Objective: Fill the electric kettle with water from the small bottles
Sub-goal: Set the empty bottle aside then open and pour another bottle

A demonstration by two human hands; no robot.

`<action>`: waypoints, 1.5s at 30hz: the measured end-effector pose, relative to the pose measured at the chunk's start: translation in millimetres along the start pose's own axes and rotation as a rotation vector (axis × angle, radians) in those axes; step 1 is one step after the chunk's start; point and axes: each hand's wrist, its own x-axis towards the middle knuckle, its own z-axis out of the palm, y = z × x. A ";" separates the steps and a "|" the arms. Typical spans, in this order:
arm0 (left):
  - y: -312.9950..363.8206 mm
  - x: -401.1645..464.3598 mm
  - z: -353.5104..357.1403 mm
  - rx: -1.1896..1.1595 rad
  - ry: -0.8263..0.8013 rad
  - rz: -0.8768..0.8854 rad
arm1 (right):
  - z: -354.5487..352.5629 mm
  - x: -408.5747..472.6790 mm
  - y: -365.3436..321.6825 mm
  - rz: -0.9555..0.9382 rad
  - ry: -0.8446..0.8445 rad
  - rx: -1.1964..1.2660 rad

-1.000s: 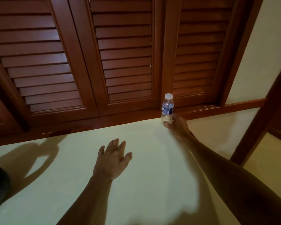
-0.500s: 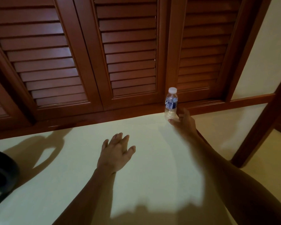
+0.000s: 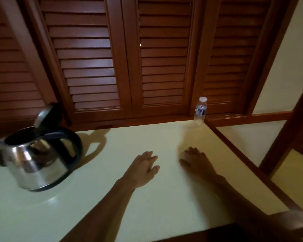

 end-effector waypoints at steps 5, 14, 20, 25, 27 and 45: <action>-48.6 -115.0 -21.2 -0.111 -0.020 0.047 | 22.3 -46.2 -126.6 -0.162 -0.047 0.131; -151.8 -311.3 -82.2 -0.220 0.120 -0.091 | 67.1 -86.6 -326.7 -0.473 -0.050 0.361; -235.5 -400.6 -122.2 -0.283 0.395 -0.357 | 88.9 -92.1 -423.1 -0.570 -0.097 0.359; -290.5 -427.1 -153.2 -0.608 0.663 -0.648 | 100.7 -93.6 -439.0 -0.465 -0.077 0.384; -309.7 -424.3 -161.9 -0.632 0.733 -0.736 | 102.5 -94.4 -438.5 -0.445 -0.077 0.386; -373.1 -386.0 -194.0 -0.676 0.937 -0.690 | 92.5 -95.5 -444.6 -0.493 -0.044 0.338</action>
